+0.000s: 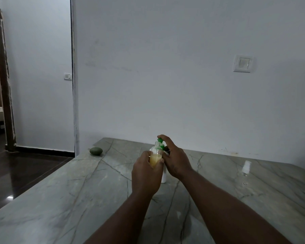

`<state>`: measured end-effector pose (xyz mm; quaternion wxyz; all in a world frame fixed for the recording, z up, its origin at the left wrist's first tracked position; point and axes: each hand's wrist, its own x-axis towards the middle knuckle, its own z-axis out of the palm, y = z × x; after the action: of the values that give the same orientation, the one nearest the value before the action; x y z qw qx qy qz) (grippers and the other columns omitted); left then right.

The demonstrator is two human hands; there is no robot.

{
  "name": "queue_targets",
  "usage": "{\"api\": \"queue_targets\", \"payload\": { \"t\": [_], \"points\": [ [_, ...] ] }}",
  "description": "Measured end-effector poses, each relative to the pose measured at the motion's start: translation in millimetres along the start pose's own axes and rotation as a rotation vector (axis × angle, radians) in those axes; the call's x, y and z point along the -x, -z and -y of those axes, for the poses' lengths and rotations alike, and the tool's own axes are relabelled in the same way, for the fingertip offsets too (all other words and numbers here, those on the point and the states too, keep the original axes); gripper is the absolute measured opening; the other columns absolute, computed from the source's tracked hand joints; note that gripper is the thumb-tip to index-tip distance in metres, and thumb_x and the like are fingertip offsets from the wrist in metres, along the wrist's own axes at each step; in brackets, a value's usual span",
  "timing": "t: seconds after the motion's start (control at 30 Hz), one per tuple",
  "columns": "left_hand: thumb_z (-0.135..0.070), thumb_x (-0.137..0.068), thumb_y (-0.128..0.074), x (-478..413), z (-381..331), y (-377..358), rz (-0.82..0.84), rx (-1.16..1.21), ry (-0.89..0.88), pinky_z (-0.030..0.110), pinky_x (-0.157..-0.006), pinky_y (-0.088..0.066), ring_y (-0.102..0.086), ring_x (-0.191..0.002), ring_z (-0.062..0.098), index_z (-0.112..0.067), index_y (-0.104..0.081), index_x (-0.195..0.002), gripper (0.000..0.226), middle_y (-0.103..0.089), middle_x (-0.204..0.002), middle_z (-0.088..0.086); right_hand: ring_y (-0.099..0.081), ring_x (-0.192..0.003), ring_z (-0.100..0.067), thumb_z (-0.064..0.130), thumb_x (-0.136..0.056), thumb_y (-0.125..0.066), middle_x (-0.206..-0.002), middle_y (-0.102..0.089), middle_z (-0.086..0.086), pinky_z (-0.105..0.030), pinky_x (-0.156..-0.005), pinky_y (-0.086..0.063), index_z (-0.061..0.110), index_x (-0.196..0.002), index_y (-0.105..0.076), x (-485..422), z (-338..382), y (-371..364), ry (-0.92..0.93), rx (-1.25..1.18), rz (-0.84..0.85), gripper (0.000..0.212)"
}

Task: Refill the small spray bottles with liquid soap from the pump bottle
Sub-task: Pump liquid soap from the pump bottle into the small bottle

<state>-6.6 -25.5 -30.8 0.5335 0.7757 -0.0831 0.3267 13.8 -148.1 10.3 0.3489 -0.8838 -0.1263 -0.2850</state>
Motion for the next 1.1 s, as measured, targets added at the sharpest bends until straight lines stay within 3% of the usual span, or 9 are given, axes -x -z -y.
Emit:
{"api": "queue_targets", "payload": {
  "t": [0.4, 0.6, 0.8, 1.1],
  "points": [
    [-0.04, -0.094, -0.071, -0.3, -3.0, 1.7, 0.001, -0.009, -0.002, 0.019, -0.063, -0.049, -0.062, -0.079, 0.004, -0.027, -0.063, -0.115, 0.026, -0.064, -0.092, -0.014, -0.062, -0.117, -0.02, 0.024, -0.105, -0.052, -0.134, -0.064, -0.002, -0.038, -0.097, -0.052, 0.049, -0.156, -0.027, 6.2, 6.6, 6.1, 0.013, 0.025, 0.018, 0.062],
    [-0.04, -0.093, -0.071, -1.4, -4.0, 3.1, 0.007, 0.002, 0.012, 0.032, -0.071, -0.059, -0.064, -0.083, 0.007, -0.026, -0.063, -0.116, 0.028, -0.067, -0.095, -0.012, -0.065, -0.107, -0.018, 0.018, -0.101, -0.054, -0.119, -0.069, 0.001, -0.035, -0.087, -0.053, 0.052, -0.147, -0.037, 5.1, 4.8, 4.0, -0.003, 0.011, 0.005, 0.06],
    [-0.039, -0.093, -0.072, 0.7, -4.2, 2.6, 0.016, -0.008, 0.012, 0.027, -0.065, -0.055, -0.063, -0.078, 0.005, -0.028, -0.063, -0.109, 0.021, -0.064, -0.088, -0.014, -0.066, -0.103, -0.015, 0.025, -0.101, -0.057, -0.112, -0.07, 0.004, -0.028, -0.078, -0.047, 0.051, -0.14, -0.043, 2.5, 3.0, 0.4, -0.027, 0.005, -0.009, 0.049],
    [-0.039, -0.094, -0.071, 1.8, -7.1, 2.9, 0.027, -0.006, 0.016, 0.025, -0.067, -0.054, -0.063, -0.082, 0.006, -0.026, -0.063, -0.116, 0.027, -0.066, -0.094, -0.012, -0.063, -0.113, -0.017, 0.021, -0.104, -0.052, -0.132, -0.065, 0.002, -0.036, -0.094, -0.053, 0.052, -0.155, -0.028, 7.1, 8.4, 6.7, -0.013, 0.027, 0.005, 0.065]
  ]
}}
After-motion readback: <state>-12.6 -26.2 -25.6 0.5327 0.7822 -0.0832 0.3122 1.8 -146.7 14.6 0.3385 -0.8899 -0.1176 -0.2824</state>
